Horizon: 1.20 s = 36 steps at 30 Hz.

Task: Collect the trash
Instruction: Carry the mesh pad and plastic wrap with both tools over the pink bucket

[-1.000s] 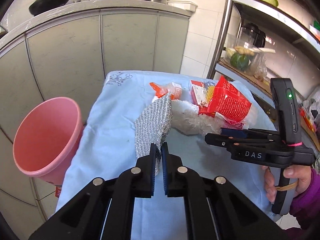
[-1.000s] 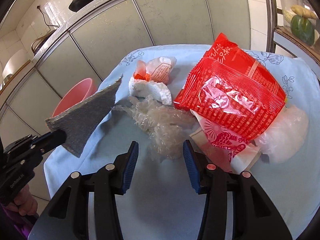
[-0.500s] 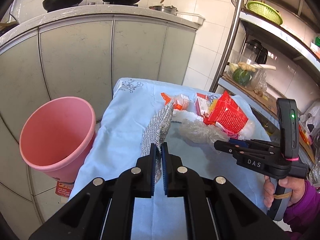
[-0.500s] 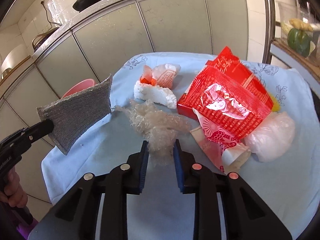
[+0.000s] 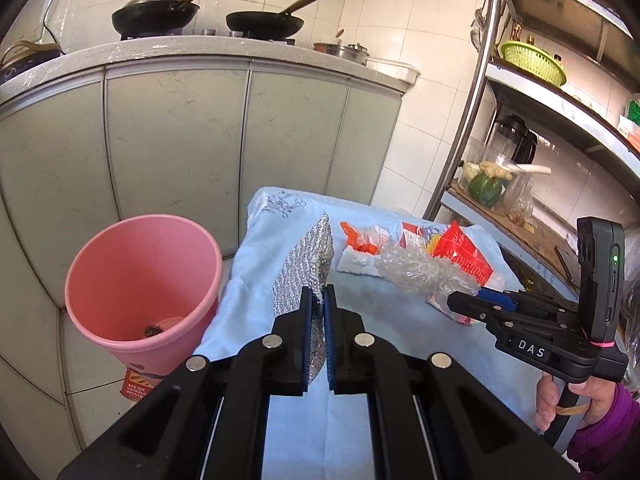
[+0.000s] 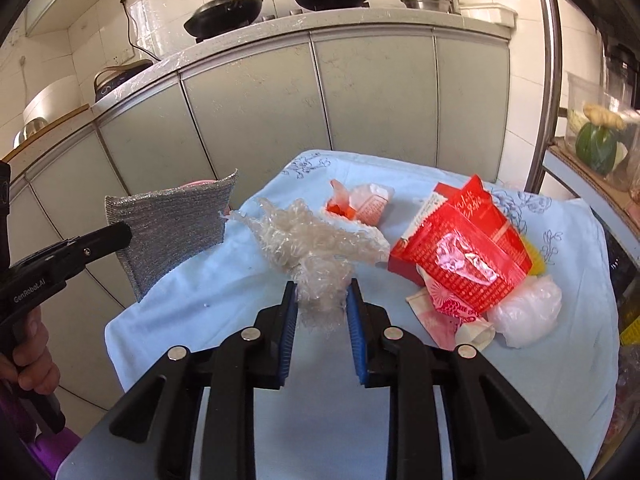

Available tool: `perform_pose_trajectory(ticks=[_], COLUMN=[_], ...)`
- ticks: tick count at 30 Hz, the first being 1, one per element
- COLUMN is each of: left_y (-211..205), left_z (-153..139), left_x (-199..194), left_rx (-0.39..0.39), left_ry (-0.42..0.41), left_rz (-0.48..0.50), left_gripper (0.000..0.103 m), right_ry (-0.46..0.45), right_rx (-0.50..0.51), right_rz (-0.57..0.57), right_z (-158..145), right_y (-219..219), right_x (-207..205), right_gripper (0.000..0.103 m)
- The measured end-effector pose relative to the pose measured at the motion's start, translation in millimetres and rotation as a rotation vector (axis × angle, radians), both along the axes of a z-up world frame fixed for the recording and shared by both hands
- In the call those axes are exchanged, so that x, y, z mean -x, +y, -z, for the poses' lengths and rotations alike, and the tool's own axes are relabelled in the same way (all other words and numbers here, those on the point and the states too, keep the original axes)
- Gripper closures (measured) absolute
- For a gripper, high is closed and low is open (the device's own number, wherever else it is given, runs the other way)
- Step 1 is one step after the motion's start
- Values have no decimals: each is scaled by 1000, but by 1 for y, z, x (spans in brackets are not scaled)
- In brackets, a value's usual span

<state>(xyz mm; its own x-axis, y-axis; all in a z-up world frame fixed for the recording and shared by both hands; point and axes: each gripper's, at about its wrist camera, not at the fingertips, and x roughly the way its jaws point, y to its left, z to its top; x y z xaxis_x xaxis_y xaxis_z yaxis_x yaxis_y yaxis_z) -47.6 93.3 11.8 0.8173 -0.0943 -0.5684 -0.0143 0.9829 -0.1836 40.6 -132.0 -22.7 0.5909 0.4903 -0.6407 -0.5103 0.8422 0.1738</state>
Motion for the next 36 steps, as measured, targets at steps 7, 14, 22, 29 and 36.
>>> perform_pose_trajectory(ticks=[7,14,22,29,36], left_y=[21,42,75,102,126], left_z=[-10,-15,-15,-2,17], left_x=[10,16,21,17,11], left_rx=[9,7,12,24,42], left_ry=[-33,-48,-51,-20,21], left_rz=[-55,-111,-187,-243,-286], left_gripper=[98,98,98,98,98], right_ry=[-35,-52,-72,-73,-70], right_rx=[8,12,9,25,56], right_rz=[-28,-74,-172,-270,-362], right_z=[-12,-19,-30,-29,-18], right_y=[15,38,82,133,182], right_x=[0,-4,-9,-12,-18], right_gripper=[78,78,78,78,78])
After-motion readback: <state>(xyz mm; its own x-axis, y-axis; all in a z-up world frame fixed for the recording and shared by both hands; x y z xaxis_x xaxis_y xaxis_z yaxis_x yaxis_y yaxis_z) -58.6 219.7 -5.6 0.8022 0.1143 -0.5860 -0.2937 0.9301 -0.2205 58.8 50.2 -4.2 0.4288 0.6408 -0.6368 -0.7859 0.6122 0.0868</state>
